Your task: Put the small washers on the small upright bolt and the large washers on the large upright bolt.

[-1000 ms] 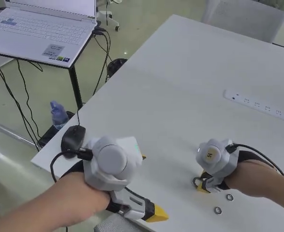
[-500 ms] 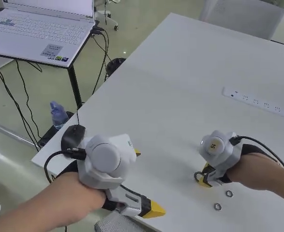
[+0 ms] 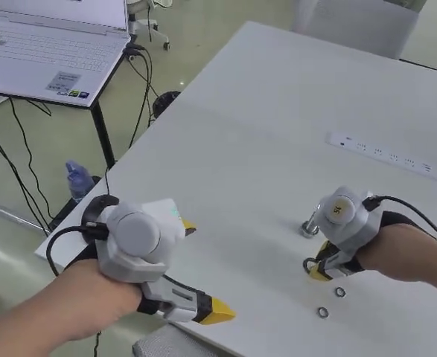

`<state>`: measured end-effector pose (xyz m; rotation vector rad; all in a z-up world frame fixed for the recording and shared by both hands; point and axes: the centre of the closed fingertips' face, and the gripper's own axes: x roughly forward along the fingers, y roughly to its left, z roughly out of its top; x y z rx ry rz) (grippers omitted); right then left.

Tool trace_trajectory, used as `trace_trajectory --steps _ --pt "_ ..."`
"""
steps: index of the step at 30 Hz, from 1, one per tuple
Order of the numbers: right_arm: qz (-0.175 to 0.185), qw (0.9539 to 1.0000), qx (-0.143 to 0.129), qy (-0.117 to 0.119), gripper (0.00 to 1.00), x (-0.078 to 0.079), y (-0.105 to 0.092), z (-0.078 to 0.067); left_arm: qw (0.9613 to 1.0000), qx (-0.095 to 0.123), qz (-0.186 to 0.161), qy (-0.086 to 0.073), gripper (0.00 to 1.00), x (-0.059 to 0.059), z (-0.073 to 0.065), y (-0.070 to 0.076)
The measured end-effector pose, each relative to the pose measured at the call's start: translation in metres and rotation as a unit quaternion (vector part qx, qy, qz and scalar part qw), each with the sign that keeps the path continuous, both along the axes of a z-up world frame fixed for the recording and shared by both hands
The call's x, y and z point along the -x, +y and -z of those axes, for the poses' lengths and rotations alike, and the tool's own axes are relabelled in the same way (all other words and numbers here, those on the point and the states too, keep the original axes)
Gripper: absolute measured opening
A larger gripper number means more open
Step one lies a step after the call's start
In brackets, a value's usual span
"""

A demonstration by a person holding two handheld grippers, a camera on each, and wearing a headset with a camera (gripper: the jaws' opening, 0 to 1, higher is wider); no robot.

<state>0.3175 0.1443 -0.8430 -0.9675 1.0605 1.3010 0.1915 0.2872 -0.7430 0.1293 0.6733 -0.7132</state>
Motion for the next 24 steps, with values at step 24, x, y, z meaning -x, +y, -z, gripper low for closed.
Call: trace_trajectory --steps 24 --pt "0.03 0.9995 -0.003 -0.004 0.21 -0.024 -0.035 -0.028 0.9996 0.004 0.017 -0.021 0.92 -0.021 -0.005 -0.031"
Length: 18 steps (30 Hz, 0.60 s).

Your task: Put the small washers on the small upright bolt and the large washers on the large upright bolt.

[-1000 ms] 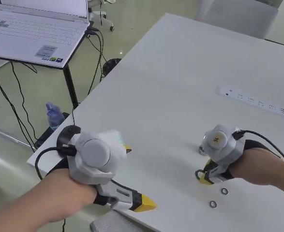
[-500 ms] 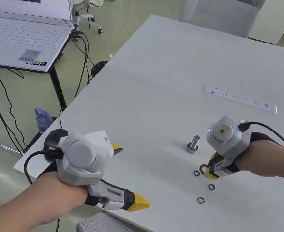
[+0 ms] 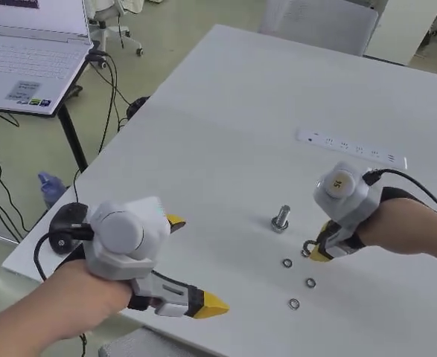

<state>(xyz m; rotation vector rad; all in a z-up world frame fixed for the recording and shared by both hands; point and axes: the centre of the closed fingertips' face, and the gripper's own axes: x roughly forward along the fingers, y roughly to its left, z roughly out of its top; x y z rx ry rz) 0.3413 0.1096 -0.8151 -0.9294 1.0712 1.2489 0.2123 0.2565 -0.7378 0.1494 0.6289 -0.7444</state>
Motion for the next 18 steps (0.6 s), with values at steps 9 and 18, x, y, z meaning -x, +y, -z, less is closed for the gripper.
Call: trace_trajectory --steps 9,18 --pt "0.009 0.9998 -0.016 -0.006 0.21 -0.014 0.013 -0.01 0.9999 -0.006 0.01 0.002 0.91 -0.004 0.005 -0.005" --pt "0.003 0.9995 -0.024 -0.019 0.21 -0.032 0.034 -0.023 0.9999 -0.001 0.014 -0.004 0.91 -0.008 0.009 -0.012"
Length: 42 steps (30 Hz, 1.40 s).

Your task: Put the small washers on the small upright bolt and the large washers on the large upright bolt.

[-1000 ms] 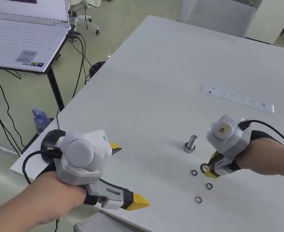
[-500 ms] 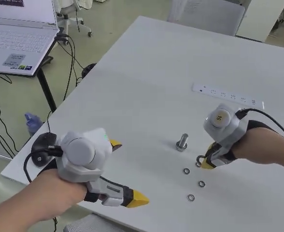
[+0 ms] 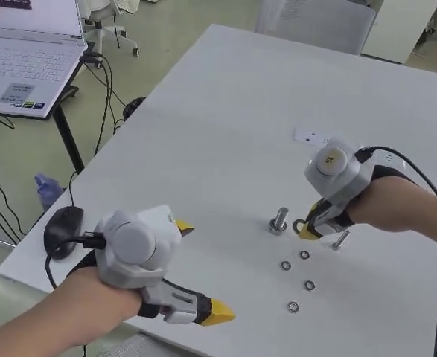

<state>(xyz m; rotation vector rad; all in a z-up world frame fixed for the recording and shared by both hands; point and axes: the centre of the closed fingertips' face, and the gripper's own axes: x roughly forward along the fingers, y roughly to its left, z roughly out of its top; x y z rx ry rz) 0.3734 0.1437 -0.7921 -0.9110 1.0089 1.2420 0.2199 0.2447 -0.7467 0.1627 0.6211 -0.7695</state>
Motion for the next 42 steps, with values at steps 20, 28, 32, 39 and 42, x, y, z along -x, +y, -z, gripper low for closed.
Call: trace_trajectory --steps 20,28,32,39,42 --pt "-0.006 0.9999 0.0 -0.014 0.21 -0.02 0.024 0.0 0.9998 0.011 0.008 -0.011 0.89 -0.014 -0.002 -0.013" --pt "-0.005 0.9999 -0.004 -0.011 0.21 -0.018 0.031 0.003 0.9997 0.019 0.011 -0.011 0.89 -0.016 0.0 -0.014" --pt "-0.007 1.0 -0.001 -0.007 0.21 -0.018 0.033 0.007 0.9998 0.019 0.012 -0.001 0.88 -0.013 0.005 -0.014" --pt "-0.012 0.9999 0.008 -0.003 0.21 -0.021 0.033 0.015 0.9997 0.023 0.01 0.001 0.87 -0.015 0.003 -0.016" --pt "-0.014 0.9998 0.011 -0.001 0.22 -0.021 0.033 0.019 0.9996 0.025 0.008 0.001 0.87 -0.016 0.002 -0.016"
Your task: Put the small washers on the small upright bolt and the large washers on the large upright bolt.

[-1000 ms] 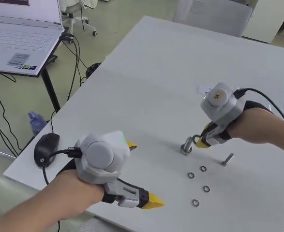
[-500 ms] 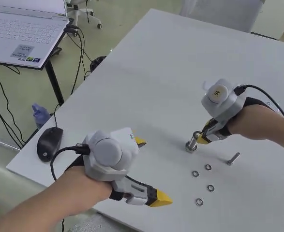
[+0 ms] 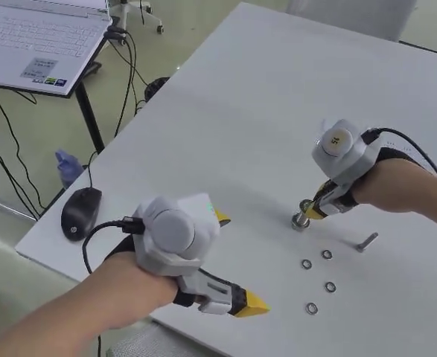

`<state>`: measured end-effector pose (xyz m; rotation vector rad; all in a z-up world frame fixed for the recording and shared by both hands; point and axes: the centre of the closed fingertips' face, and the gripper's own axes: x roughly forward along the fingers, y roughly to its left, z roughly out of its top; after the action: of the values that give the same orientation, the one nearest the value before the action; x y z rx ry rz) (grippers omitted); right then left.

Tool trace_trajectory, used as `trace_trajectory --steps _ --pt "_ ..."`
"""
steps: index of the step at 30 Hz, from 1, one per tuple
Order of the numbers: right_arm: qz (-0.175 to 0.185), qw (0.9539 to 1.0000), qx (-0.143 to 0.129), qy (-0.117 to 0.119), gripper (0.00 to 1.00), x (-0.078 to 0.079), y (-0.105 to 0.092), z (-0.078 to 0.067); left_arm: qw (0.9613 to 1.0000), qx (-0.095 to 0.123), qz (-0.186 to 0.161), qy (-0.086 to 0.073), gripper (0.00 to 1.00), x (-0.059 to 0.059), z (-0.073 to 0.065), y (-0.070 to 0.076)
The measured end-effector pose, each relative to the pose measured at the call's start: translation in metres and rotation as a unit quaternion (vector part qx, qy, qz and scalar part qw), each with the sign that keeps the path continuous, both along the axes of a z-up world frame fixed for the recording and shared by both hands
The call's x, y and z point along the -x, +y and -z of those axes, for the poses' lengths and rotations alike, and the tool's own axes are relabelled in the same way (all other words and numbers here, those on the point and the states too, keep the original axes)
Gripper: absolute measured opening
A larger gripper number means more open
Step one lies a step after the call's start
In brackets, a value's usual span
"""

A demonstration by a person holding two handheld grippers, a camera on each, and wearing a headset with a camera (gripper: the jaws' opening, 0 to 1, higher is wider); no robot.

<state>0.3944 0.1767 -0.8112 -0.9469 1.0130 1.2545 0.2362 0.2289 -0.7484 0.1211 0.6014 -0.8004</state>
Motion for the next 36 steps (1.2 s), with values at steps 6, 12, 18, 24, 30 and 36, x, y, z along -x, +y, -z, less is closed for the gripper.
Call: trace_trajectory --steps 6,12,18,24,30,36 --pt "-0.009 0.9999 0.008 -0.002 0.22 -0.003 0.0 0.009 1.0 -0.002 0.0 0.004 0.86 -0.001 0.002 0.0" --pt "-0.009 0.9999 0.009 0.0 0.22 -0.007 0.002 0.014 0.9999 -0.006 -0.003 0.01 0.86 -0.001 0.007 0.002" --pt "-0.007 0.9999 0.01 0.008 0.22 -0.003 0.001 0.019 0.9999 -0.006 -0.003 0.013 0.85 0.001 0.01 0.002" --pt "-0.003 0.9999 0.009 0.009 0.22 -0.003 -0.001 0.03 0.9999 -0.005 -0.005 0.016 0.84 0.001 0.012 0.004" --pt "-0.001 0.9999 0.009 0.008 0.22 -0.002 -0.003 0.036 0.9998 -0.004 -0.008 0.018 0.84 0.001 0.013 0.006" --pt "0.001 1.0 0.008 0.005 0.22 -0.003 -0.003 0.037 0.9998 -0.005 -0.007 0.021 0.83 0.002 0.016 0.005"
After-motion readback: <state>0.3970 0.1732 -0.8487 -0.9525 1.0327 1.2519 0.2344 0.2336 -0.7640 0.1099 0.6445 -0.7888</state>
